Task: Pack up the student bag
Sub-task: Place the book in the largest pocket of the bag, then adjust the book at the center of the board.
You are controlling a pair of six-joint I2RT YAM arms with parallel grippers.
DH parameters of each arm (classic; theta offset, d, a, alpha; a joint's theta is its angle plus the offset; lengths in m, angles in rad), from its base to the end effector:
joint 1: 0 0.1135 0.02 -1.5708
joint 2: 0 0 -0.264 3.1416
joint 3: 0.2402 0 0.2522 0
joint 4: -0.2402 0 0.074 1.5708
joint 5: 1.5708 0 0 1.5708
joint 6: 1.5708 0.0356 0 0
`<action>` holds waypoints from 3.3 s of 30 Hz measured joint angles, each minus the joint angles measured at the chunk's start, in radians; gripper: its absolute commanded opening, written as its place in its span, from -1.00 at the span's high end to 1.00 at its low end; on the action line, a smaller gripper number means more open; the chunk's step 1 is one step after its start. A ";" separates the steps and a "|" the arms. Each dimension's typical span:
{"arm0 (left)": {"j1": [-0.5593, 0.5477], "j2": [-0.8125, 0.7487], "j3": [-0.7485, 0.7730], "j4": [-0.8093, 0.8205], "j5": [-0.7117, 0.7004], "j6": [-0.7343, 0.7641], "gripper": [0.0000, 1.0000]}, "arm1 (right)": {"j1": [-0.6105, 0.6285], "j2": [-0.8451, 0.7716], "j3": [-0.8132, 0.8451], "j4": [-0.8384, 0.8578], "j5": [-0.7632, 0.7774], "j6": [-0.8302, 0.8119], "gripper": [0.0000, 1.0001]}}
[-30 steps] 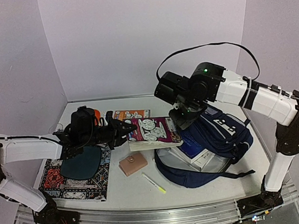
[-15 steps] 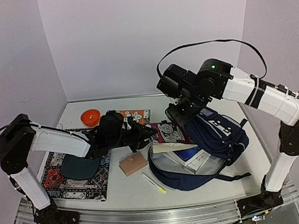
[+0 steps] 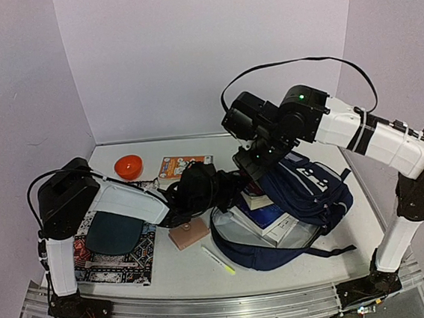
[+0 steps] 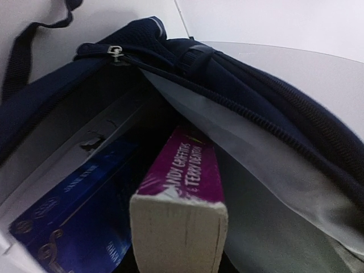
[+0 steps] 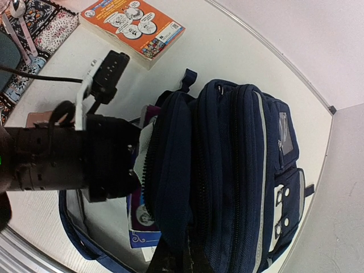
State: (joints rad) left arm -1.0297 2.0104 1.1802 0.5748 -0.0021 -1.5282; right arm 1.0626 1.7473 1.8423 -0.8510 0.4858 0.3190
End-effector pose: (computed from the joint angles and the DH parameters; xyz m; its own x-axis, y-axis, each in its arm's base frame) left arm 0.2308 -0.3839 0.1844 -0.8609 -0.5071 -0.0417 -0.0935 0.2384 -0.9667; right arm 0.2000 0.3250 0.3840 -0.5074 -0.3410 -0.7913 -0.4719 0.8784 -0.0760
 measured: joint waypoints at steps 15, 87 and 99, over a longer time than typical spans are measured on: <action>-0.081 0.079 0.064 0.019 -0.103 0.150 -0.18 | -0.012 -0.013 -0.018 0.027 0.007 -0.039 1.00; 0.572 0.289 0.639 -0.977 -0.060 1.139 -0.55 | -0.218 -0.342 -0.463 0.460 -0.350 0.012 -0.67; 0.564 0.268 0.534 -0.956 0.080 1.081 0.04 | -0.245 -0.205 -0.463 0.602 -0.355 0.038 -0.66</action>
State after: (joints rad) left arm -0.4654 2.2785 1.7146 -0.3813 0.0784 -0.4470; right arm 0.8177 1.5418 1.3792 -0.2487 0.1307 0.3567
